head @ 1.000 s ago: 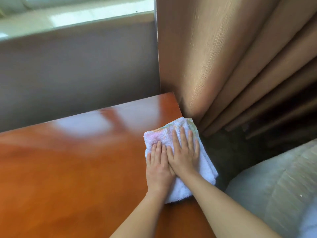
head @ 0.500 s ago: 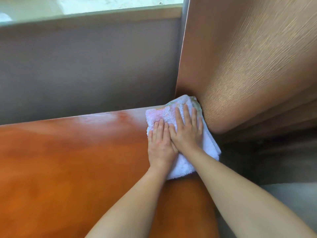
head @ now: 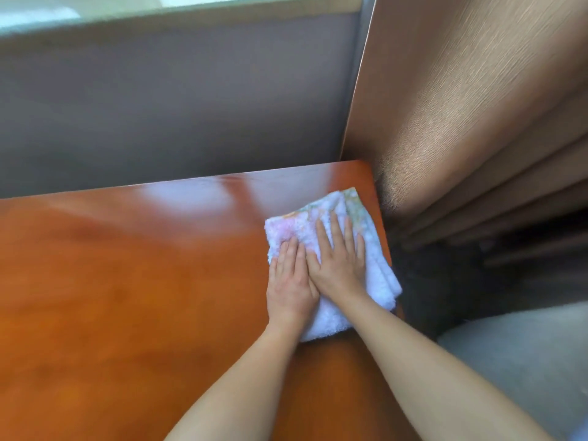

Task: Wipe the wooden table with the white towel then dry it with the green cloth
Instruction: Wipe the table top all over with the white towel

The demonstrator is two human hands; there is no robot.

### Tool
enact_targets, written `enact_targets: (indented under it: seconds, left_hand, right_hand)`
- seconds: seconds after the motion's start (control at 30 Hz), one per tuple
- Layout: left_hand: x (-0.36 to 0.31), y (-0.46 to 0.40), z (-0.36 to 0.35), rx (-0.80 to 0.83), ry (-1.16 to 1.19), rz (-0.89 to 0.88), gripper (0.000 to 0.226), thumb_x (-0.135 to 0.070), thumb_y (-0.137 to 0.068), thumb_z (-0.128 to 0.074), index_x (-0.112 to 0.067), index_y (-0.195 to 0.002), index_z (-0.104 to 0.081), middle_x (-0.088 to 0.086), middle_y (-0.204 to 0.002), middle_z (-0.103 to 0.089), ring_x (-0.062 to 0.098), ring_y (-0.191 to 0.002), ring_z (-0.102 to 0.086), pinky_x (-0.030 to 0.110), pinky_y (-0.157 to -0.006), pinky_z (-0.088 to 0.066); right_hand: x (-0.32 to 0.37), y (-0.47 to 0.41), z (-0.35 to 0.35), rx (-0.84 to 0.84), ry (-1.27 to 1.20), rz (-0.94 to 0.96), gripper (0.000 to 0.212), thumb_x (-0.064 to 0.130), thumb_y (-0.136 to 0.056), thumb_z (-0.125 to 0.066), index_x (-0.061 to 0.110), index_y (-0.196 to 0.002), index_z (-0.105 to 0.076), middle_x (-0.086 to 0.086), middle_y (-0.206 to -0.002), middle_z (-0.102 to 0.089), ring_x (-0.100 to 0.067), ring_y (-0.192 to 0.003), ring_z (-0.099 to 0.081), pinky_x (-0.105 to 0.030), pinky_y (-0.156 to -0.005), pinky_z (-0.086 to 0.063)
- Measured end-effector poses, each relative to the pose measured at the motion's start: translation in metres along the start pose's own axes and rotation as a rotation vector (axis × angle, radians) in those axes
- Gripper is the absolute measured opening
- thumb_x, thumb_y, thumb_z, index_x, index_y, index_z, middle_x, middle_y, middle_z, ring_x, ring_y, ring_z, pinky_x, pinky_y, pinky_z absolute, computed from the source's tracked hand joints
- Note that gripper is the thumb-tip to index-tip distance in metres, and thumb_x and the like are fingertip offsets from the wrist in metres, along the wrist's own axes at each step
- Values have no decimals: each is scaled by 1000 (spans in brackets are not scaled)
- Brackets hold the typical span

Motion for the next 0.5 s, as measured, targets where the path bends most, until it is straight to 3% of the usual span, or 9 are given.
enact_targets:
  seconds: [0.1, 0.2, 0.27, 0.33, 0.4, 0.5]
  left_hand:
    - [22, 32, 9, 54, -48, 19, 51, -23, -90, -35, -8, -136, -50, 7, -147, -42, 21, -138, -35, 38, -112, -28]
    - [30, 58, 17, 91, -108, 26, 52, -25, -86, -36, -6, -131, -56, 9, -143, -47, 23, -133, -43, 41, -105, -38]
    - [34, 77, 19, 109, -129, 34, 53, -25, -85, -36, -5, -128, -58, 10, -141, -49, 24, -130, -47, 40, -102, -41]
    - [39, 97, 20, 123, -141, 41, 53, -26, -86, -35, -5, -129, -57, 9, -142, -49, 24, -130, -47, 39, -104, -39]
    - [47, 116, 21, 121, -143, 46, 52, -26, -87, -36, -6, -131, -56, 8, -143, -47, 23, -132, -44, 37, -108, -32]
    - [57, 139, 23, 132, -143, 38, 53, -24, -84, -39, -5, -132, -55, 8, -145, -44, 23, -133, -43, 36, -107, -31]
  right_hand:
    - [13, 45, -6, 109, -32, 83, 77, 56, -81, -31, 27, -152, -29, -3, -163, -16, -24, -150, -6, -44, -119, 1]
    - [17, 89, -9, 235, -16, 207, 84, 60, -78, -19, 29, -155, -11, 2, -163, 7, -17, -148, 15, -34, -116, 16]
    - [18, 111, -13, 280, -14, 243, 85, 60, -78, -17, 30, -156, -5, 4, -161, 15, -12, -143, 25, -34, -115, 18]
    - [22, 129, -19, 259, -6, 246, 83, 58, -80, -27, 28, -156, -12, 2, -162, 8, -14, -146, 18, -39, -120, 7]
    - [28, 148, -26, 233, -6, 237, 80, 54, -79, -41, 24, -152, -28, -4, -162, -13, -21, -149, -3, -43, -116, -7]
    - [34, 174, -38, 225, 16, 230, 75, 51, -79, -46, 22, -148, -40, -8, -159, -27, -26, -148, -16, -45, -115, -13]
Point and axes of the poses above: each hand's wrist, its own y-axis away from the middle knuckle, its own z-axis out of the back of the hand, x = y × z, the point moved 8 cm from there along -y, towards the middle knuckle
